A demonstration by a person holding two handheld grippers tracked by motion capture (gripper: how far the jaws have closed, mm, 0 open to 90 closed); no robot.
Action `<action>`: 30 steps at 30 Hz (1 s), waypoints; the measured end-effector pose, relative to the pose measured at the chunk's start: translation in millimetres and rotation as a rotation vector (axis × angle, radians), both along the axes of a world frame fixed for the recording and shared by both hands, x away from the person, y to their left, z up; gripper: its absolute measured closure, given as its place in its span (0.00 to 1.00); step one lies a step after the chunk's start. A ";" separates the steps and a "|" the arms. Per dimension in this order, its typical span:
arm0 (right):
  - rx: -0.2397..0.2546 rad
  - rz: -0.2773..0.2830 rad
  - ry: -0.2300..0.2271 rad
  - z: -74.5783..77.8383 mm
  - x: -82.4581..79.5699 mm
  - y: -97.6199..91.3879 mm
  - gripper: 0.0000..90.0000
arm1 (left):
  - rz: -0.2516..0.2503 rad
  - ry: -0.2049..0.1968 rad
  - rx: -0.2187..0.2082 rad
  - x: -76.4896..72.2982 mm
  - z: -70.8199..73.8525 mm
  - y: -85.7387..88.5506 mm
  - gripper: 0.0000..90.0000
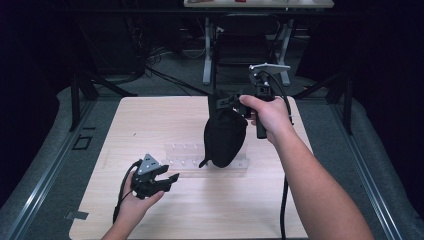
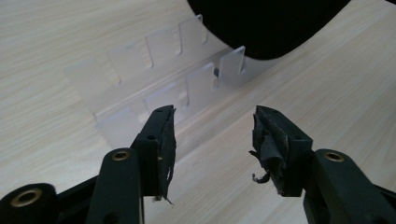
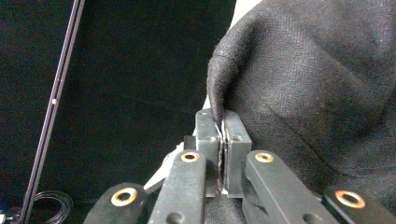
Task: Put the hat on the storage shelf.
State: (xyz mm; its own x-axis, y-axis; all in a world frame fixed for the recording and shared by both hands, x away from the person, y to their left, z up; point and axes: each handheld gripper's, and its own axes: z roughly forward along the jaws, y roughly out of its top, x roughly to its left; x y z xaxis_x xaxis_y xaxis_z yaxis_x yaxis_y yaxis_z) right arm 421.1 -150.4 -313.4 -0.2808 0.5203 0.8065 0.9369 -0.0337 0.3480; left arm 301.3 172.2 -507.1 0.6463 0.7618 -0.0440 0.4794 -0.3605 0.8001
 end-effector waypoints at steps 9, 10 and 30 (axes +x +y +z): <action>0.013 0.012 0.002 -1.8 0.5 4.3 0.98 | -0.033 -0.020 0.005 6.0 13.2 -22.5 0.61; 0.015 0.012 0.002 -2.0 0.7 4.7 0.98 | -0.033 -0.020 0.005 6.0 13.2 -22.5 0.61; 0.023 0.016 -0.003 -2.9 1.6 11.0 0.98 | -0.114 -0.056 0.027 9.9 25.1 -67.3 0.76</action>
